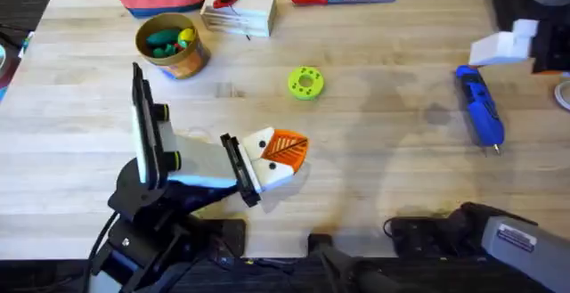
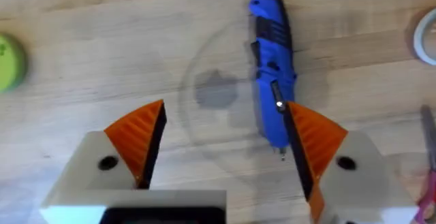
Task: Pick up the gripper from the table and insert it into the empty holder that is missing its gripper. Then pick up a screw, insert it into the mounting hole, and use the screwdriver to tighten it. Finally, clean up the table by picking up the vegetable and placing it into the bucket.
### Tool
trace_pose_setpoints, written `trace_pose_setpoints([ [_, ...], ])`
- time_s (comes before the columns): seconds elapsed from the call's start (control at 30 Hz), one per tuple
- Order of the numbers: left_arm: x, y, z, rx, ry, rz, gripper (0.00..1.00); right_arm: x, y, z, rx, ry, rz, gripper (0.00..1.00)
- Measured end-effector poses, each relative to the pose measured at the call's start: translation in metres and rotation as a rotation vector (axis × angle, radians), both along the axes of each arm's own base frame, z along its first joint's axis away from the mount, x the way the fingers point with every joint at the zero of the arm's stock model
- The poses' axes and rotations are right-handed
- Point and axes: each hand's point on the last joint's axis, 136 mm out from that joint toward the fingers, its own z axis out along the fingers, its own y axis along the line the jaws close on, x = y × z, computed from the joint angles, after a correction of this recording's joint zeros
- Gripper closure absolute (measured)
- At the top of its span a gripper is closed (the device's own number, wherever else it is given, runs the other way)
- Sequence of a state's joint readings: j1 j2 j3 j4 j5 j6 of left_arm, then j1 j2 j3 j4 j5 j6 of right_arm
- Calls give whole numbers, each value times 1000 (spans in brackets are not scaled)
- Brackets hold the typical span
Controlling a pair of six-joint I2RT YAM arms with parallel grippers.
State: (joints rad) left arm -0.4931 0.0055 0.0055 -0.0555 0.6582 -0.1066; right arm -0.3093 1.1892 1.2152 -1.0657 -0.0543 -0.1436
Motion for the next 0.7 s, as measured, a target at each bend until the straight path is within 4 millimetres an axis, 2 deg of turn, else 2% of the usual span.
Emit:
trace_pose_setpoints([
  [0.1, 0, 0, 0, 0, 0, 0, 992, 4, -27, -9, -31, 18, -31, 7],
  [0.2, 0, 0, 0, 0, 0, 0, 992, 6, -41, -19, -67, 56, 24, 7],
  [0.33, 0, 0, 0, 0, 0, 0, 992, 15, -51, -31, -144, 90, 189, 7],
  [0.47, 0, 0, 0, 0, 0, 0, 992, 30, -59, -49, -170, 117, 282, 7],
  [0.7, 0, 0, 0, 0, 0, 1, 992, 38, -63, -106, -94, 255, 343, 7],
])
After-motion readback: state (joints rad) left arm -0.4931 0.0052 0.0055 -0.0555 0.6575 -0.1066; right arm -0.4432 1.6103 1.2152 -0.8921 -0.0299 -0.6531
